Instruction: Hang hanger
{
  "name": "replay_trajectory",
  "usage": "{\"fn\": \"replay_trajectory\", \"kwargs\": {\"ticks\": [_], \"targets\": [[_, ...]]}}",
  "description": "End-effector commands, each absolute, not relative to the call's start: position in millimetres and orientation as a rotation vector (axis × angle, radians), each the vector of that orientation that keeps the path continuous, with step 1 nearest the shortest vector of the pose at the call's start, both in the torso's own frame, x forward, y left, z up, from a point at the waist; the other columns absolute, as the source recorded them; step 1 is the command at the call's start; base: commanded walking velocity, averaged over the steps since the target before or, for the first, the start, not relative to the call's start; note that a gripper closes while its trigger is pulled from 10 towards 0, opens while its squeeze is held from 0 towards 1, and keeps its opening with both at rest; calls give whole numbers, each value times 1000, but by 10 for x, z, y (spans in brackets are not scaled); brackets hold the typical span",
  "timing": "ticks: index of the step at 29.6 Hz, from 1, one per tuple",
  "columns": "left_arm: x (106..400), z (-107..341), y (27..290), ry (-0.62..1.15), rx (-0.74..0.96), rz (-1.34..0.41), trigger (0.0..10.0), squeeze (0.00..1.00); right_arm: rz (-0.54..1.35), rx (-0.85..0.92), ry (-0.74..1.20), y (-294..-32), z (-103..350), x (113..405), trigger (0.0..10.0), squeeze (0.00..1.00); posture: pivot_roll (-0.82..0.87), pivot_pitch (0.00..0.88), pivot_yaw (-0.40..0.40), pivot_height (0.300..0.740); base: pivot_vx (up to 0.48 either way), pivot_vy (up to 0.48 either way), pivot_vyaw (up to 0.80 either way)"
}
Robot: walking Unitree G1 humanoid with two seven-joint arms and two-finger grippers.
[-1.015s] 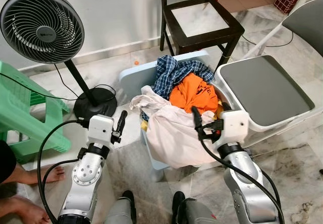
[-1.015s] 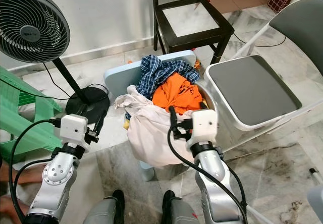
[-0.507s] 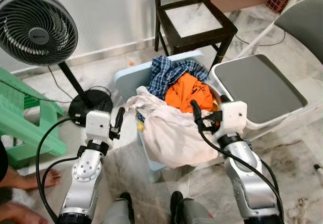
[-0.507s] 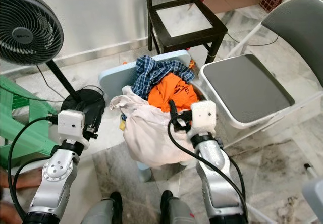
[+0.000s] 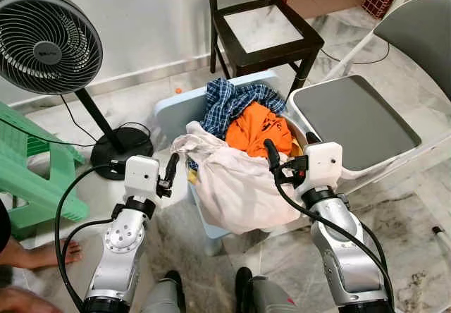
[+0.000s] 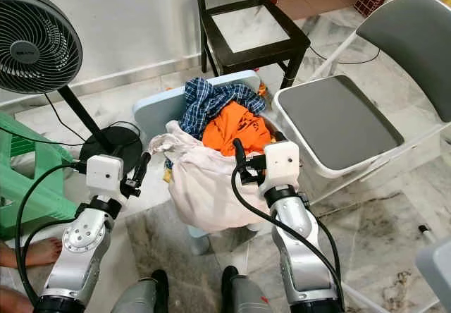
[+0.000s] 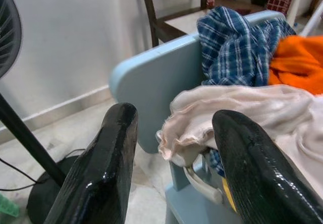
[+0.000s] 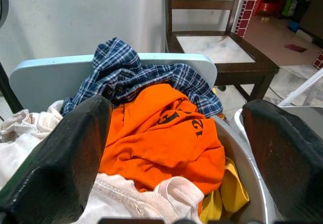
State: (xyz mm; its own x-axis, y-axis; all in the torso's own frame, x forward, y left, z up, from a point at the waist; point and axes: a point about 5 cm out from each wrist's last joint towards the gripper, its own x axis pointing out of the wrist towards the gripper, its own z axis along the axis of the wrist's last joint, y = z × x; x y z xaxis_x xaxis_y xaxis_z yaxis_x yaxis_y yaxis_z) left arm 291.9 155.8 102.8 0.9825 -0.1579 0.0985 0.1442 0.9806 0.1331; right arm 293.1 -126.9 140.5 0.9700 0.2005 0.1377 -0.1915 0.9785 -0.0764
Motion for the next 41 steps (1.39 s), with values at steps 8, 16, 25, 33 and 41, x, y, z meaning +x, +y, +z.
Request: {"fn": "replay_trajectory", "kwargs": {"ticks": [8, 16, 25, 33, 41], "targets": [[2867, 905, 1602, -66, 146, -132, 10000, 0, 197, -75, -143, -1277, 1397, 2913, 10000, 0, 140, 295, -63, 740, 141, 143, 0], [3034, 791, 1680, 11, 127, -126, 10000, 0, 201, -97, -143, -1286, 1411, 2853, 10000, 0, 96, 315, -63, 740, 0, 0, 0], [3221, 833, 1679, 25, 113, -146, 10000, 0, 155, -100, -140, -1345, 1407, 2787, 10000, 0, 59, 321, -38, 740, 0, 0, 0], [3246, 807, 1641, 29, 99, -162, 10000, 0, 141, -102, -137, -1356, 1407, 2769, 10000, 0, 58, 324, -38, 740, 0, 0, 0], [3362, 801, 1584, 51, 107, -231, 10000, 0, 140, -115, -133, -1374, 1447, 2718, 10000, 0, 12, 359, -59, 740, 0, 0, 0]]}}
